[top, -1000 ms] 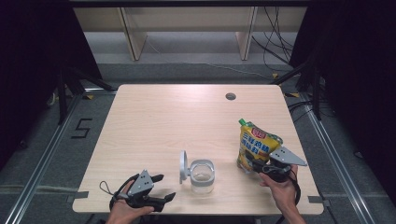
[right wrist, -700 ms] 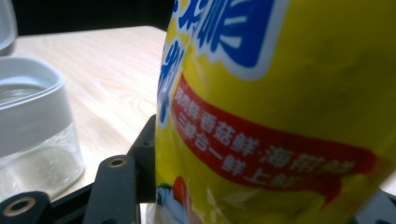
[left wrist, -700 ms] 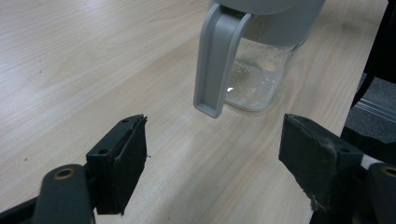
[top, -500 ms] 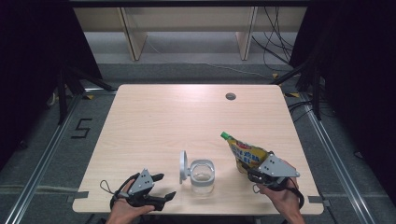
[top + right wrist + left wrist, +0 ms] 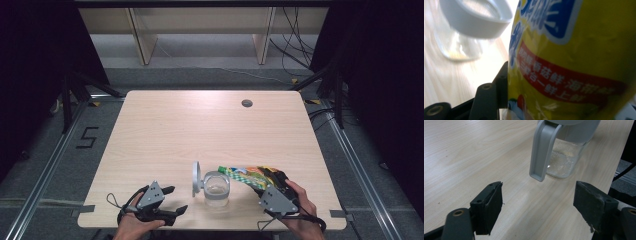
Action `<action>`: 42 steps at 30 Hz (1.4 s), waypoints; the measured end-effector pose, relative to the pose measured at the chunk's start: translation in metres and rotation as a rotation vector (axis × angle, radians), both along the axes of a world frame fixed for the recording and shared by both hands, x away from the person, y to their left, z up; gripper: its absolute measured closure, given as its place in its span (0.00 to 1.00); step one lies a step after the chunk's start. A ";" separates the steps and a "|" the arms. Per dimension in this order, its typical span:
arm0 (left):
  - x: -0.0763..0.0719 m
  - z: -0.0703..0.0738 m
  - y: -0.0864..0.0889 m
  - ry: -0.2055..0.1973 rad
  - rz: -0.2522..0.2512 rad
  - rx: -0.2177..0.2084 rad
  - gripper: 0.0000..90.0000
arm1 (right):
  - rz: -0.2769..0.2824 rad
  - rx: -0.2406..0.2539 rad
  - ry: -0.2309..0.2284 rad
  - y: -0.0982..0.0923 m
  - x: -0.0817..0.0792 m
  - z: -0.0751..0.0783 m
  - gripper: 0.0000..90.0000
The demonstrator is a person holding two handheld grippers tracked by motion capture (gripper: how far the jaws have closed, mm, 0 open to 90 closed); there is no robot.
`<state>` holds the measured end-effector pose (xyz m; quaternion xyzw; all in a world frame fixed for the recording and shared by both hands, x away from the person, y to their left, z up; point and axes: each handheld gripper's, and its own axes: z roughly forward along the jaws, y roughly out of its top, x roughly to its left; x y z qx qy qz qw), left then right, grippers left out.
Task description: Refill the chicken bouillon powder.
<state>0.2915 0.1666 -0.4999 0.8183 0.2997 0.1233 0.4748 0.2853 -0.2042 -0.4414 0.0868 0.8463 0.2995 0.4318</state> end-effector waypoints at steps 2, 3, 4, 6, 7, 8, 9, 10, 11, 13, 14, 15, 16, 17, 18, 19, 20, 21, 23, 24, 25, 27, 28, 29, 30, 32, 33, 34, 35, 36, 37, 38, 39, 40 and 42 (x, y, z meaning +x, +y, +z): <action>0.000 0.000 0.000 -0.001 0.000 0.000 0.25 | 0.025 -0.058 -0.033 0.004 0.000 0.000 0.51; 0.000 0.000 0.000 -0.007 -0.004 0.004 0.25 | 0.016 -0.056 -0.029 0.005 -0.002 -0.002 0.51; 0.000 0.000 0.000 -0.009 -0.001 0.003 0.25 | 0.008 -0.066 -0.020 0.007 -0.003 -0.002 0.51; 0.000 0.000 0.000 -0.013 0.000 0.011 0.25 | -0.003 -0.126 -0.065 0.010 -0.005 -0.003 0.51; 0.000 0.000 0.000 -0.011 -0.004 0.005 0.25 | 0.021 -0.157 -0.081 0.011 -0.003 -0.003 0.51; 0.000 0.000 0.000 -0.009 -0.002 0.003 0.25 | 0.018 -0.173 -0.092 0.012 -0.004 -0.002 0.51; 0.000 -0.001 0.000 -0.003 -0.001 0.001 0.25 | 0.035 -0.202 -0.112 0.013 -0.004 -0.001 0.51; 0.000 0.000 0.001 0.000 -0.003 0.003 0.25 | 0.018 -0.197 -0.105 0.013 -0.005 -0.001 0.51; 0.001 -0.001 0.001 -0.002 -0.005 0.003 0.25 | 0.012 -0.219 -0.119 0.015 -0.007 -0.001 0.51; 0.001 -0.001 0.001 0.000 -0.004 0.001 0.25 | 0.007 -0.275 -0.150 0.016 -0.007 -0.002 0.51; 0.000 -0.002 0.000 -0.003 0.006 -0.011 0.25 | 0.004 -0.302 -0.167 0.017 -0.008 -0.002 0.51; 0.001 -0.002 0.000 -0.001 0.008 -0.001 0.25 | 0.011 -0.318 -0.177 0.017 -0.008 -0.003 0.51; 0.002 -0.002 0.000 -0.001 0.000 -0.004 0.25 | 0.000 -0.325 -0.174 0.018 -0.009 -0.003 0.51; 0.002 -0.002 -0.001 -0.003 -0.003 0.006 0.25 | 0.003 -0.335 -0.176 0.017 -0.008 -0.003 0.51; 0.002 -0.002 0.000 0.001 -0.002 0.021 0.25 | -0.001 -0.340 -0.179 0.018 -0.008 -0.004 0.51; 0.002 -0.002 -0.001 0.002 0.001 0.009 0.25 | -0.003 -0.356 -0.191 0.018 -0.008 -0.004 0.51; 0.002 -0.004 -0.003 -0.009 -0.002 -0.014 0.25 | -0.002 -0.375 -0.198 0.019 -0.009 -0.004 0.51; 0.002 -0.004 -0.003 -0.005 0.003 -0.017 0.25 | -0.002 -0.397 -0.213 0.020 -0.009 -0.004 0.51; 0.002 -0.002 -0.001 0.001 -0.002 0.015 0.25 | 0.001 -0.433 -0.233 0.022 -0.010 -0.004 0.51; 0.002 -0.003 -0.001 0.004 -0.006 0.000 0.25 | 0.059 -0.508 -0.279 0.025 -0.007 0.001 0.51; 0.002 -0.002 0.000 -0.002 -0.008 0.003 0.25 | 0.012 -0.480 -0.257 0.024 -0.010 -0.003 0.51; 0.003 -0.002 0.000 -0.019 -0.018 0.010 0.25 | 0.021 -0.473 -0.266 0.027 -0.010 -0.005 0.52; 0.003 -0.003 0.000 -0.020 -0.017 0.005 0.25 | 0.033 -0.503 -0.289 0.028 -0.010 -0.004 0.52; 0.003 -0.003 0.000 -0.018 -0.015 0.006 0.25 | 0.026 -0.511 -0.290 0.029 -0.011 -0.004 0.52; 0.003 -0.003 0.000 -0.019 -0.016 0.004 0.25 | 0.031 -0.529 -0.305 0.031 -0.012 -0.003 0.52; 0.003 -0.002 0.000 -0.020 -0.018 0.011 0.25 | 0.033 -0.528 -0.298 0.032 -0.012 -0.004 0.52; 0.003 -0.002 0.000 -0.018 -0.018 0.016 0.25 | 0.031 -0.551 -0.307 0.033 -0.012 -0.004 0.52; 0.003 -0.002 0.001 -0.018 -0.016 0.016 0.25 | 0.031 -0.562 -0.321 0.033 -0.013 -0.004 0.52; 0.003 -0.002 0.001 -0.018 -0.012 0.020 0.25 | 0.022 -0.558 -0.320 0.033 -0.013 -0.005 0.52; 0.003 -0.002 0.001 -0.017 -0.013 0.019 0.25 | 0.032 -0.587 -0.335 0.034 -0.013 -0.004 0.52; 0.003 -0.002 0.001 -0.016 -0.013 0.017 0.25 | 0.030 -0.605 -0.346 0.035 -0.013 -0.003 0.52; 0.003 -0.002 0.001 -0.017 -0.013 0.016 0.25 | 0.052 -0.625 -0.365 0.036 -0.012 -0.002 0.52; 0.003 -0.002 0.001 -0.017 -0.014 0.017 0.25 | 0.056 -0.645 -0.378 0.038 -0.012 0.000 0.52; 0.003 -0.002 0.001 -0.016 -0.012 0.019 0.25 | 0.028 -0.628 -0.350 0.037 -0.014 -0.004 0.52; 0.003 -0.002 0.001 -0.020 -0.015 0.016 0.25 | 0.061 -0.664 -0.399 0.038 -0.013 -0.003 0.52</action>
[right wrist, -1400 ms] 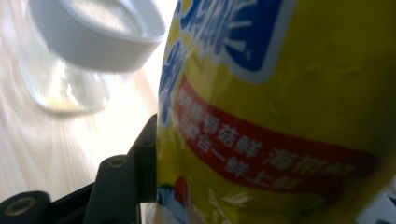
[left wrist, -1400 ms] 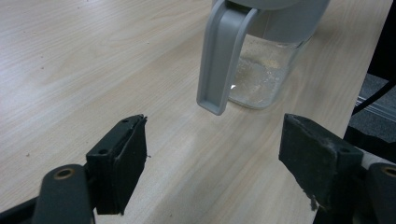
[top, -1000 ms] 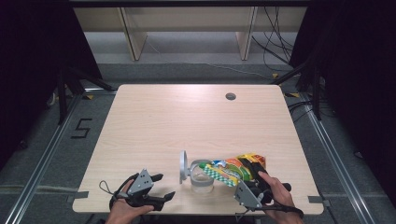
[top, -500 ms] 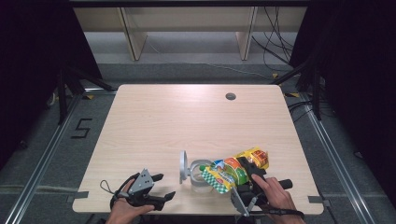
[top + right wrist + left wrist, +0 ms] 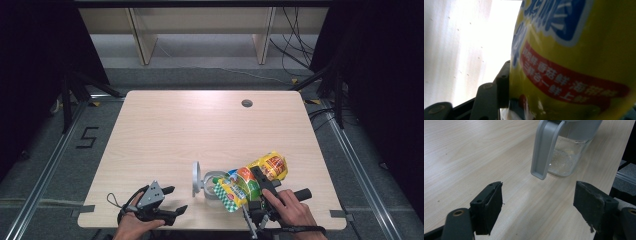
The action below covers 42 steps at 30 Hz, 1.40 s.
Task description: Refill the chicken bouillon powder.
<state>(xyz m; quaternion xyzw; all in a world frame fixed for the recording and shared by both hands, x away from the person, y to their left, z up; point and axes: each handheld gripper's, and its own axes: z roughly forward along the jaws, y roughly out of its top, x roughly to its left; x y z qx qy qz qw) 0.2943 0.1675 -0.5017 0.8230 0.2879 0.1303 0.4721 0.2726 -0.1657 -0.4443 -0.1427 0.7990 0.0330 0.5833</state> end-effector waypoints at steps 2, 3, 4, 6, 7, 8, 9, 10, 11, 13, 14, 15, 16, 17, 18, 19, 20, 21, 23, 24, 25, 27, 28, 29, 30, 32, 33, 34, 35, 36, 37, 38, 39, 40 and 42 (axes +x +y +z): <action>0.000 0.000 0.000 0.000 0.002 0.002 0.25 | -0.006 -0.006 -0.014 0.000 -0.002 -0.001 0.52; 0.000 -0.001 0.000 0.002 0.000 -0.003 0.25 | -0.016 -0.014 -0.017 0.001 -0.003 0.000 0.52; 0.000 0.000 0.000 0.002 0.004 0.004 0.25 | 0.011 -0.043 -0.043 0.002 -0.002 0.001 0.52; 0.000 0.000 0.000 -0.001 0.001 0.003 0.25 | 0.005 -0.062 -0.040 0.002 -0.003 0.002 0.52; 0.000 0.000 0.000 0.000 0.002 0.003 0.25 | 0.012 -0.061 -0.055 0.003 -0.003 0.002 0.52; 0.000 0.000 0.000 -0.002 0.002 0.003 0.25 | 0.023 -0.073 -0.067 0.003 -0.002 0.002 0.52; 0.000 0.000 0.000 -0.001 0.003 0.003 0.25 | -0.014 -0.022 -0.050 0.001 -0.004 -0.002 0.52; 0.000 0.000 0.000 -0.001 0.002 0.004 0.25 | 0.018 -0.049 -0.055 0.001 -0.002 0.000 0.52; 0.000 0.000 0.000 0.000 -0.001 0.001 0.25 | 0.008 -0.057 -0.058 0.002 -0.003 0.000 0.52; 0.000 0.000 0.000 -0.001 0.001 0.002 0.25 | 0.018 -0.165 -0.102 0.003 -0.003 0.007 0.52; 0.000 -0.001 -0.001 -0.001 -0.002 0.002 0.25 | 0.018 -0.196 -0.107 0.004 -0.004 0.009 0.52; 0.000 0.000 0.000 0.002 -0.008 0.013 0.25 | 0.016 -0.193 -0.106 0.004 -0.004 0.009 0.53; -0.001 0.000 -0.001 0.021 0.013 -0.002 0.25 | -0.004 -0.167 -0.100 0.002 -0.005 0.007 0.53; -0.001 0.000 -0.001 0.019 0.010 0.000 0.25 | 0.009 -0.184 -0.102 0.003 -0.004 0.008 0.53; -0.001 -0.001 -0.001 0.020 0.010 -0.006 0.25 | 0.015 -0.195 -0.105 0.004 -0.004 0.008 0.53; -0.001 -0.001 -0.002 0.017 0.017 -0.014 0.25 | 0.027 -0.210 -0.114 0.005 -0.004 0.009 0.53; -0.001 -0.001 -0.001 0.021 0.013 -0.009 0.25 | 0.031 -0.224 -0.120 0.005 -0.005 0.010 0.53; -0.001 -0.001 -0.001 0.016 0.016 -0.011 0.25 | 0.034 -0.230 -0.121 0.005 -0.005 0.010 0.53; -0.001 -0.001 -0.001 0.017 0.018 -0.011 0.25 | 0.027 -0.230 -0.123 0.005 -0.004 0.010 0.54; -0.001 -0.001 -0.001 0.018 0.016 -0.010 0.25 | 0.018 -0.225 -0.125 0.004 -0.004 0.009 0.54; -0.001 -0.001 -0.001 0.018 0.016 -0.011 0.25 | 0.012 -0.225 -0.126 0.004 -0.004 0.009 0.54; -0.001 -0.001 -0.001 0.021 0.010 -0.005 0.25 | 0.022 -0.239 -0.129 0.004 -0.004 0.010 0.54; -0.001 -0.001 -0.002 0.016 0.016 -0.011 0.25 | 0.023 -0.241 -0.129 0.005 -0.004 0.010 0.54; -0.001 -0.001 -0.001 0.019 0.013 -0.008 0.25 | 0.032 -0.259 -0.137 0.006 -0.004 0.011 0.54; -0.001 -0.001 -0.001 0.016 0.016 -0.010 0.25 | 0.009 -0.233 -0.131 0.005 -0.005 0.009 0.54; -0.001 -0.001 -0.001 0.017 0.016 -0.011 0.25 | 0.023 -0.247 -0.136 0.006 -0.005 0.011 0.54; -0.002 -0.001 -0.001 0.018 0.017 -0.011 0.25 | 0.022 -0.247 -0.136 0.006 -0.004 0.011 0.54; -0.002 -0.001 -0.001 0.018 0.017 -0.011 0.25 | 0.032 -0.248 -0.144 0.006 -0.004 0.010 0.54; -0.002 0.000 -0.001 0.016 0.015 -0.010 0.25 | 0.031 -0.253 -0.145 0.006 -0.004 0.010 0.54; -0.001 0.000 -0.001 0.016 0.014 -0.010 0.25 | 0.035 -0.254 -0.154 0.006 -0.004 0.010 0.54; -0.001 -0.001 -0.001 0.017 0.016 -0.011 0.25 | 0.032 -0.253 -0.152 0.006 -0.004 0.009 0.54; -0.001 -0.001 -0.001 0.018 0.016 -0.011 0.25 | 0.033 -0.266 -0.159 0.006 -0.005 0.009 0.55; -0.002 -0.001 -0.001 0.016 0.018 -0.009 0.25 | 0.025 -0.268 -0.165 0.006 -0.005 0.008 0.55; -0.001 -0.001 -0.001 0.018 0.010 0.001 0.25 | 0.033 -0.298 -0.179 0.007 -0.006 0.009 0.55; -0.001 -0.001 -0.001 0.021 0.011 -0.006 0.25 | 0.025 -0.283 -0.182 0.007 -0.008 0.008 0.55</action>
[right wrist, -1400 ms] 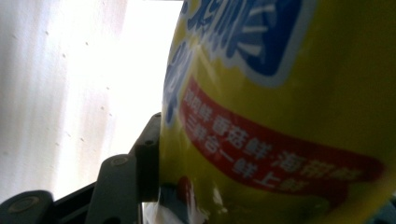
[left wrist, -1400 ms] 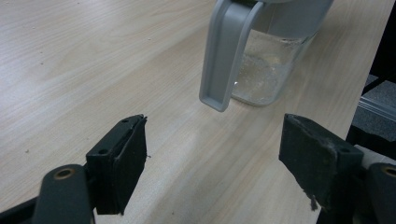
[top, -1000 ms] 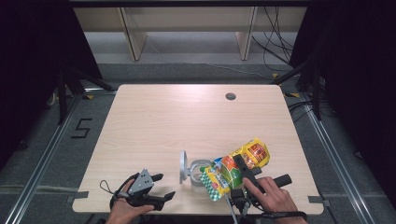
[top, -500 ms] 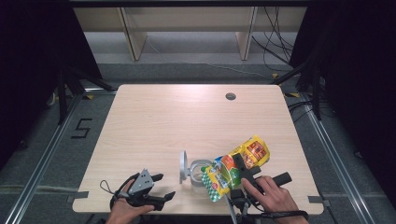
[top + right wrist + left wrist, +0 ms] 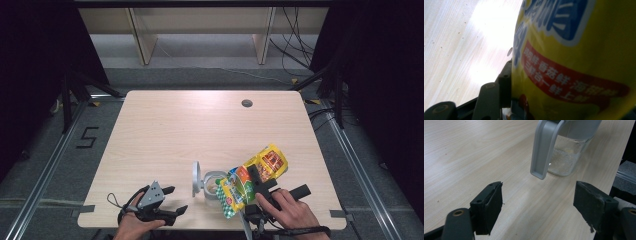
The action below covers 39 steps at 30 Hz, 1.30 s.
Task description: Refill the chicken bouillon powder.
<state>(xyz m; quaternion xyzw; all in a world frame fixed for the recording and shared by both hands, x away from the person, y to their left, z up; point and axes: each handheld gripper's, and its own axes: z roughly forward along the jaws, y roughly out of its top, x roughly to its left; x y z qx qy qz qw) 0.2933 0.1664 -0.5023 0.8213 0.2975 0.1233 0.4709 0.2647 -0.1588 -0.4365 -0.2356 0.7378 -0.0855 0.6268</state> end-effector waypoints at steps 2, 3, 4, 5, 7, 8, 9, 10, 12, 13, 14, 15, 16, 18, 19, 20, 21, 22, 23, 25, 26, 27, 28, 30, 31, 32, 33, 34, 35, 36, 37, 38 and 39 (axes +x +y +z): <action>-0.001 0.000 0.000 -0.002 0.007 0.004 0.25 | 0.028 -0.047 -0.007 0.003 0.001 0.003 0.55; -0.001 0.000 0.000 -0.003 0.007 0.002 0.25 | 0.018 -0.027 -0.003 0.002 0.001 0.001 0.55; 0.000 0.001 0.001 -0.018 -0.005 0.009 0.25 | 0.018 -0.026 0.000 0.002 0.001 0.001 0.55; 0.001 0.001 0.001 -0.022 -0.011 0.009 0.25 | 0.021 -0.025 0.000 0.002 0.001 0.001 0.55; 0.001 0.000 0.001 -0.021 -0.010 0.009 0.25 | 0.022 -0.025 -0.004 0.002 0.001 0.001 0.55; 0.001 0.001 0.001 -0.022 -0.011 0.010 0.25 | 0.021 -0.028 -0.002 0.002 0.001 0.001 0.55; 0.001 0.001 0.001 -0.023 -0.012 0.009 0.25 | 0.022 -0.032 -0.004 0.002 0.001 0.001 0.55; 0.001 0.001 0.001 -0.022 -0.011 0.009 0.25 | 0.023 -0.034 -0.006 0.002 0.001 0.001 0.55; 0.001 0.000 0.001 -0.023 -0.008 0.011 0.25 | 0.023 -0.032 -0.005 0.002 0.001 0.001 0.55; -0.001 0.000 0.000 -0.002 0.008 0.002 0.25 | 0.024 -0.028 -0.005 0.001 0.001 0.001 0.55; -0.001 0.000 0.000 -0.004 0.007 0.002 0.25 | 0.027 -0.027 -0.003 0.001 0.001 0.001 0.55; -0.001 0.000 0.000 -0.003 0.008 0.002 0.25 | 0.030 -0.031 -0.003 0.001 0.001 0.001 0.55; 0.000 0.000 0.000 -0.005 0.006 0.003 0.25 | 0.027 -0.027 -0.004 0.001 0.001 0.001 0.55; -0.001 0.000 0.000 -0.003 0.008 0.001 0.25 | 0.027 -0.035 -0.005 0.002 0.001 0.001 0.55; -0.001 0.000 0.000 -0.003 0.007 0.002 0.25 | 0.029 -0.037 -0.008 0.002 0.001 0.001 0.55; -0.001 0.000 0.000 -0.003 0.007 0.002 0.25 | 0.031 -0.040 -0.010 0.001 0.001 0.001 0.55; -0.001 0.000 0.000 -0.002 0.007 0.002 0.25 | 0.018 -0.023 -0.003 0.000 0.000 -0.001 0.55; -0.001 0.000 0.000 -0.001 0.003 0.004 0.25 | 0.018 -0.029 -0.001 0.000 0.000 0.000 0.55; 0.000 0.000 0.000 0.001 -0.001 0.007 0.25 | 0.029 -0.047 -0.005 0.001 0.001 0.001 0.55; 0.000 0.000 0.000 0.001 0.002 0.005 0.25 | 0.035 -0.042 -0.011 0.001 0.001 0.001 0.55; 0.000 -0.001 0.000 -0.003 0.007 0.000 0.25 | 0.035 -0.042 -0.012 0.001 0.001 0.001 0.55; -0.001 0.000 0.000 -0.002 0.005 0.004 0.25 | 0.028 -0.028 -0.010 -0.001 0.001 0.000 0.55; -0.001 0.000 0.000 -0.004 0.008 0.007 0.25 | 0.039 -0.051 -0.011 0.001 0.001 0.002 0.55; 0.000 -0.001 0.000 -0.003 0.007 -0.002 0.25 | 0.033 -0.036 -0.011 0.000 0.001 0.001 0.55; 0.000 0.000 0.000 0.003 0.002 0.004 0.25 | 0.027 -0.027 -0.007 -0.001 0.001 0.001 0.55; -0.001 0.000 0.000 -0.002 0.005 0.003 0.25 | 0.030 -0.033 -0.008 0.000 0.001 0.001 0.55; 0.000 0.000 0.000 -0.004 0.006 0.001 0.25 | 0.036 -0.043 -0.013 0.000 0.001 0.002 0.55; 0.000 0.000 0.000 -0.001 0.005 0.003 0.25 | 0.036 -0.043 -0.013 0.000 0.001 0.002 0.55; 0.000 0.000 0.000 -0.005 0.005 0.004 0.25 | 0.029 -0.048 0.002 0.000 0.001 0.002 0.55; 0.000 0.000 0.000 0.002 0.003 0.004 0.25 | 0.035 -0.053 -0.013 0.000 0.001 0.002 0.55; -0.001 -0.001 0.000 -0.003 0.007 -0.002 0.25 | 0.045 -0.077 -0.018 0.000 0.001 0.003 0.55; -0.001 0.000 0.000 -0.002 0.007 0.000 0.25 | 0.038 -0.068 -0.018 0.000 0.000 0.003 0.55; 0.000 0.000 0.000 0.004 0.002 0.004 0.25 | 0.039 -0.054 -0.025 0.000 0.000 0.002 0.55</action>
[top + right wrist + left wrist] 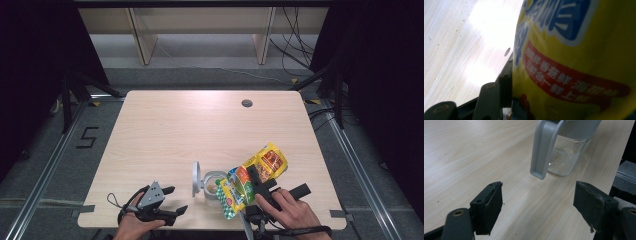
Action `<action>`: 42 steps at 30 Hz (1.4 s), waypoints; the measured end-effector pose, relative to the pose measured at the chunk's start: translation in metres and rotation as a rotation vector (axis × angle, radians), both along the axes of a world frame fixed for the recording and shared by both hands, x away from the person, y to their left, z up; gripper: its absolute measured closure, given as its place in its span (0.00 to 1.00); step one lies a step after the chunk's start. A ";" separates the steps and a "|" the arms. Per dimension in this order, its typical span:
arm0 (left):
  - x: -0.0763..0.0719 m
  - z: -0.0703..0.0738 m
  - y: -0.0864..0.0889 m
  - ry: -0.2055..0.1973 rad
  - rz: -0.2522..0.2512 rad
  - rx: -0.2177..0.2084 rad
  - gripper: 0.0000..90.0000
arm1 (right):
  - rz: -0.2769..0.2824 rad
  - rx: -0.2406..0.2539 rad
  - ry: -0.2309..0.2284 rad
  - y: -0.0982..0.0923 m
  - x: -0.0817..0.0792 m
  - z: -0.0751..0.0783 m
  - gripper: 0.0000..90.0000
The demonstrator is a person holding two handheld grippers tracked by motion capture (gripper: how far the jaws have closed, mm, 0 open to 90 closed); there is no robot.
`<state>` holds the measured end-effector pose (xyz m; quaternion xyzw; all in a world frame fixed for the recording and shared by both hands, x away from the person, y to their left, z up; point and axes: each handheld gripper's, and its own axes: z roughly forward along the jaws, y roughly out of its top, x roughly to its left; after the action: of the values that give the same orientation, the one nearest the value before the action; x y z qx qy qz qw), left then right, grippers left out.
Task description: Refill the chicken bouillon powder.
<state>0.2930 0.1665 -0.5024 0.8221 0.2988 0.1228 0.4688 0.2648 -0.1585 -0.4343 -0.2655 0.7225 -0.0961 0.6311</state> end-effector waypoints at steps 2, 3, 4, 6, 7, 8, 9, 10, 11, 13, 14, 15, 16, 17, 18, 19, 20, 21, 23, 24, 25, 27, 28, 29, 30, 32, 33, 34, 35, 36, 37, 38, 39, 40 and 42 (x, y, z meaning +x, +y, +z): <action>0.000 0.000 0.000 -0.005 0.004 -0.001 0.25 | -0.002 -0.007 0.006 0.000 0.000 0.001 0.55; 0.000 0.000 0.000 -0.008 0.006 -0.001 0.25 | -0.002 -0.007 0.007 0.000 0.000 0.001 0.55; 0.000 0.000 0.000 -0.005 0.001 0.000 0.25 | 0.007 -0.005 0.000 0.000 0.000 0.000 0.55; 0.000 0.000 0.000 -0.009 0.003 -0.006 0.25 | 0.002 -0.009 0.007 0.000 0.000 -0.001 0.55; 0.000 0.000 0.000 -0.008 0.003 -0.006 0.25 | 0.011 -0.025 0.004 0.000 0.001 0.000 0.55; 0.000 0.000 0.000 -0.007 0.004 -0.006 0.25 | 0.012 -0.027 0.004 0.000 0.001 0.000 0.55; 0.000 0.000 0.000 -0.007 0.004 -0.007 0.25 | 0.012 -0.031 0.003 0.000 0.001 0.001 0.55; 0.000 0.000 0.000 -0.007 0.004 -0.007 0.25 | -0.007 -0.016 0.022 -0.001 0.000 0.000 0.55; 0.000 0.000 0.000 -0.007 0.006 0.000 0.25 | -0.008 -0.017 0.019 -0.001 0.000 0.000 0.55; 0.000 0.000 0.000 -0.007 0.004 0.001 0.25 | 0.010 -0.048 0.013 0.001 0.000 0.002 0.55; 0.000 0.000 0.000 -0.004 0.002 0.002 0.25 | 0.006 -0.040 0.018 0.001 0.001 0.002 0.55; 0.000 0.000 0.000 -0.006 0.006 -0.006 0.25 | 0.014 -0.035 0.001 0.000 0.001 0.001 0.55; 0.000 0.000 0.000 -0.010 0.001 -0.004 0.25 | 0.016 -0.038 0.000 0.000 0.001 0.001 0.55; 0.000 0.000 0.000 -0.008 0.003 -0.006 0.25 | 0.016 -0.041 0.002 0.000 0.001 0.000 0.55; 0.000 0.000 0.000 -0.007 0.004 -0.006 0.25 | 0.017 -0.040 0.002 0.000 0.001 0.000 0.55; 0.000 0.000 0.000 -0.007 0.003 -0.005 0.25 | 0.018 -0.042 0.000 0.000 0.001 0.000 0.55; 0.000 0.000 0.000 -0.008 0.000 0.004 0.25 | 0.017 -0.043 -0.001 0.000 0.001 0.000 0.55; 0.000 0.000 0.000 -0.004 0.001 0.002 0.25 | 0.019 -0.042 -0.003 0.000 0.001 0.000 0.55; 0.000 0.000 0.000 -0.008 0.003 -0.007 0.25 | 0.020 -0.046 -0.003 0.000 0.001 0.001 0.55; 0.000 0.000 0.000 -0.008 0.003 -0.006 0.25 | 0.020 -0.048 -0.003 0.000 0.000 0.001 0.55; 0.000 0.000 0.000 -0.007 0.005 -0.007 0.25 | 0.020 -0.050 -0.005 0.000 0.000 0.001 0.55; 0.000 0.000 0.000 -0.007 0.004 -0.007 0.25 | 0.023 -0.052 -0.005 0.000 0.001 0.001 0.55; 0.000 0.000 0.000 -0.007 0.003 -0.005 0.25 | 0.019 -0.038 -0.007 0.000 0.000 0.001 0.55; 0.000 0.000 0.000 -0.007 0.005 0.000 0.25 | 0.019 -0.039 -0.008 0.000 0.000 0.001 0.55; 0.000 0.000 0.000 -0.007 0.005 -0.001 0.25 | 0.019 -0.039 -0.007 0.000 0.000 0.001 0.55; 0.000 0.000 0.000 -0.008 0.004 -0.006 0.25 | 0.019 -0.042 -0.008 0.000 0.000 0.001 0.55; 0.000 0.000 0.000 -0.010 0.002 -0.004 0.25 | 0.020 -0.043 -0.011 0.000 0.000 0.001 0.55; 0.000 0.000 0.000 -0.007 0.004 -0.006 0.25 | 0.020 -0.043 -0.011 0.000 0.000 0.001 0.55; 0.000 0.000 0.000 -0.009 0.004 -0.005 0.25 | -0.002 -0.027 0.010 -0.002 -0.001 0.001 0.55; 0.000 0.000 0.000 -0.010 0.004 0.000 0.25 | 0.012 -0.050 0.006 0.000 0.000 0.003 0.55; 0.000 0.000 0.000 -0.001 0.001 0.002 0.25 | 0.012 -0.053 0.005 0.000 0.000 0.003 0.55; 0.000 0.000 0.000 -0.004 0.002 0.001 0.25 | 0.013 -0.058 0.007 0.000 0.000 0.004 0.55; 0.000 0.000 0.000 -0.006 0.005 0.000 0.25 | 0.023 -0.048 -0.011 0.000 0.000 0.003 0.55; 0.000 0.000 0.000 -0.006 0.004 0.000 0.25 | 0.017 -0.055 0.006 0.000 0.000 0.004 0.55; -0.001 0.000 -0.001 -0.004 0.003 -0.007 0.25 | 0.027 -0.051 -0.013 0.000 0.000 0.004 0.55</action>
<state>0.2925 0.1658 -0.5028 0.8198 0.2995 0.1243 0.4721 0.2647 -0.1583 -0.4307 -0.2905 0.7120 -0.1080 0.6301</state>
